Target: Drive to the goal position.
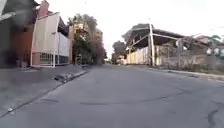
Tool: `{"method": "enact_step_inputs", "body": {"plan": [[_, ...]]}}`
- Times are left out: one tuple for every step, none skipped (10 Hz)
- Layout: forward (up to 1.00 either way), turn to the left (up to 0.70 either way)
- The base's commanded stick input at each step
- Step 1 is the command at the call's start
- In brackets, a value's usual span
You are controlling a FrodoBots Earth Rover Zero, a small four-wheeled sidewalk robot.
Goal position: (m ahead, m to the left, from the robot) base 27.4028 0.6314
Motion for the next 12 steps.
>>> {"method": "enact_step_inputs", "body": {"plan": [[1.0, 0.0], [1.0, 0.0], [1.0, 0.0], [1.0, 0.0], [1.0, 0.0], [1.0, 0.0], [1.0, 0.0], [1.0, 0.0], [1.0, 0.0], [1.0, 0.0], [1.0, 0.0], [1.0, 0.0]]}}
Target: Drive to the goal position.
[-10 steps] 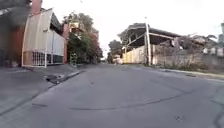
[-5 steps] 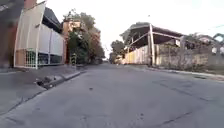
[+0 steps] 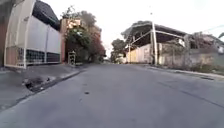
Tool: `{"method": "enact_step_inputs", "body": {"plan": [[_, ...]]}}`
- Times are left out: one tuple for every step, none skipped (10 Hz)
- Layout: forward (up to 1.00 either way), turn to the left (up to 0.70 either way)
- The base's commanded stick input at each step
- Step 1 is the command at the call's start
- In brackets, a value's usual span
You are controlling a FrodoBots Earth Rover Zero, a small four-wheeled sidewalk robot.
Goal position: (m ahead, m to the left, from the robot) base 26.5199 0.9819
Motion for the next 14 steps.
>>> {"method": "enact_step_inputs", "body": {"plan": [[1.0, 0.0], [1.0, 0.0], [1.0, 0.0], [1.0, 0.0], [1.0, 0.0], [1.0, 0.0], [1.0, 0.0], [1.0, 0.0], [1.0, 0.0], [1.0, 0.0], [1.0, 0.0], [1.0, 0.0], [1.0, 0.0], [1.0, 0.0]]}}
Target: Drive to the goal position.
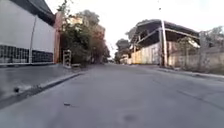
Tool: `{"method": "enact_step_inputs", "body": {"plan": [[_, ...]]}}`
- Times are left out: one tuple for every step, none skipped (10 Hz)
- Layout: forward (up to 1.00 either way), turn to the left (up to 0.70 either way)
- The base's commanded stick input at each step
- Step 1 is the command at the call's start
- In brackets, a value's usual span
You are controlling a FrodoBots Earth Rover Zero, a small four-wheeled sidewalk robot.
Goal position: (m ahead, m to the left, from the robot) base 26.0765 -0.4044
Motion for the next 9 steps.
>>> {"method": "enact_step_inputs", "body": {"plan": [[1.0, 0.0], [1.0, 0.0], [1.0, 0.0], [1.0, 0.0], [1.0, 0.0], [1.0, 0.0], [1.0, 0.0], [1.0, 0.0], [1.0, 0.0]]}}
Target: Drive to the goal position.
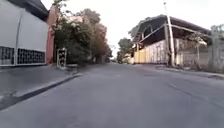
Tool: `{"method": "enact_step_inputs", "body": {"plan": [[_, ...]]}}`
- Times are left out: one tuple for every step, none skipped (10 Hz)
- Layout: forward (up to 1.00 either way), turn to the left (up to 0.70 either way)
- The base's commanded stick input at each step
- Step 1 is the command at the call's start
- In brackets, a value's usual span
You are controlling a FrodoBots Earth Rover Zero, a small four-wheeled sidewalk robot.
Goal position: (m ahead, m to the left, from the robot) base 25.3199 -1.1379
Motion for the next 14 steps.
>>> {"method": "enact_step_inputs", "body": {"plan": [[1.0, 0.0], [1.0, 0.0], [1.0, 0.0], [1.0, 0.0], [1.0, 0.0], [1.0, 0.0], [1.0, 0.0], [1.0, 0.0], [1.0, 0.0], [1.0, 0.0], [1.0, 0.0], [1.0, 0.0], [1.0, 0.0], [1.0, 0.0]]}}
